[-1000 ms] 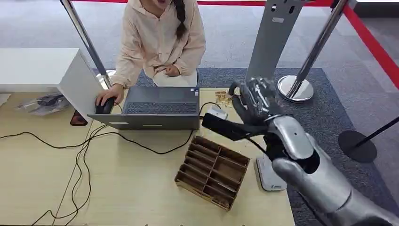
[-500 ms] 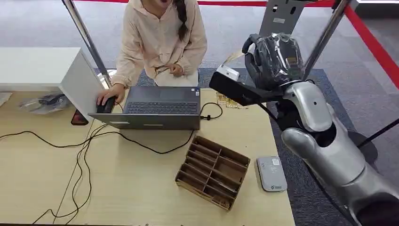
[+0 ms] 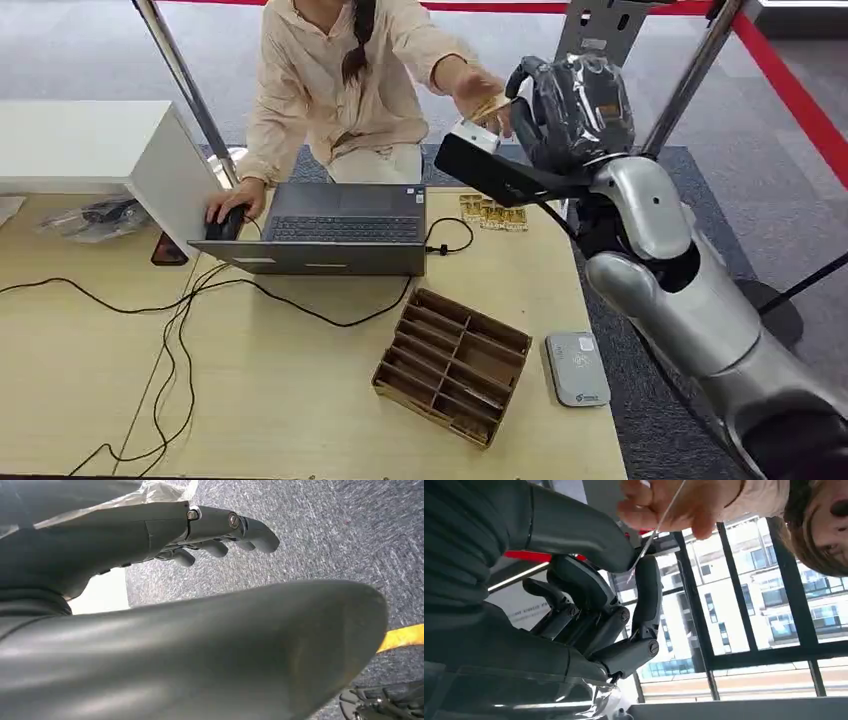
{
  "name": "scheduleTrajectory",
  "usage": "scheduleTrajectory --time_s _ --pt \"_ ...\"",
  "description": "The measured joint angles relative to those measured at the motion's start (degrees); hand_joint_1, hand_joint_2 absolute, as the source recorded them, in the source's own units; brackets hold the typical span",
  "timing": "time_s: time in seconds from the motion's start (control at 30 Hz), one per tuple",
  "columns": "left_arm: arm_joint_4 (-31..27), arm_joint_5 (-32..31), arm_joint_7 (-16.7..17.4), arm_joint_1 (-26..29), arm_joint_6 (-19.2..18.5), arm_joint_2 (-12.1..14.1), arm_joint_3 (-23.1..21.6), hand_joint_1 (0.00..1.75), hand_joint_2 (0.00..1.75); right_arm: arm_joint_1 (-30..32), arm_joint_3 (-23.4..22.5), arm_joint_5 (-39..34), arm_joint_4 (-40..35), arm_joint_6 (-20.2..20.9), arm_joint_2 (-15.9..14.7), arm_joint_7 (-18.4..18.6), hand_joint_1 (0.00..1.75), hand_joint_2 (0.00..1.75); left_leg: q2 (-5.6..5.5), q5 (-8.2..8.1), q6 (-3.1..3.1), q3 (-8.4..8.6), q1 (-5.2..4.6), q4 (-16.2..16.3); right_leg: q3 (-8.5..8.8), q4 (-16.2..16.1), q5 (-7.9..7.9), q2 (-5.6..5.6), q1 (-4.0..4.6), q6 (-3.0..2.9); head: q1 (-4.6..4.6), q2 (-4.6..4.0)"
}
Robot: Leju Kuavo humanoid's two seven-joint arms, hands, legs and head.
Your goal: Pass the card to the sensor for recognition and then transmit it.
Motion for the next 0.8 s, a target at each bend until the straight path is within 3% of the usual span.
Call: scheduleTrajectory --time_s 0.5,0.53,0.57,0.6,0.8 --pt "0.0 0.0 0.0 -0.1 -0.3 -0.1 0.0 0.0 0.0 -0.5 1.2 -0.4 7.1 -2.2 3.7 -1.2 1.75 1.75 0.0 0.0 0.0 -0.02 0.0 0.0 -0.03 0.0 0.0 0.0 0.0 0.0 0.0 0.02" --pt "0.0 0.0 0.0 -0.1 -0.3 -0.1 0.0 0.0 0.0 -0.6 1.2 -0.5 7.3 -2.2 3.7 -1.2 1.4 1.75 0.0 0.0 0.0 -0.03 0.0 0.0 -0.03 0.0 0.0 0.0 0.0 0.0 0.0 0.0" --pt "0.0 0.1 0.0 -0.1 -0.3 -0.1 0.0 0.0 0.0 -0.6 1.2 -0.5 7.7 -2.2 3.9 -1.2 0.19 1.75 0.0 0.0 0.0 -0.02 0.0 0.0 -0.03 0.0 0.0 0.0 0.0 0.0 0.0 0.0" --pt "0.0 0.2 0.0 -0.1 -0.3 -0.1 0.0 0.0 0.0 -0.6 1.3 -0.7 8.0 -2.4 4.1 -1.3 0.0 1.75 0.0 0.0 0.0 -0.02 0.0 0.0 -0.03 0.0 0.0 0.0 0.0 0.0 0.0 0.0" --pt "0.0 0.5 0.5 0.0 -0.4 -0.2 -0.1 0.0 0.0 -0.6 1.6 -1.0 9.5 -4.0 5.0 -1.6 0.0 1.75 0.0 0.02 -0.02 -0.01 0.0 0.0 -0.02 0.0 0.01 0.0 0.0 0.0 0.0 0.0"
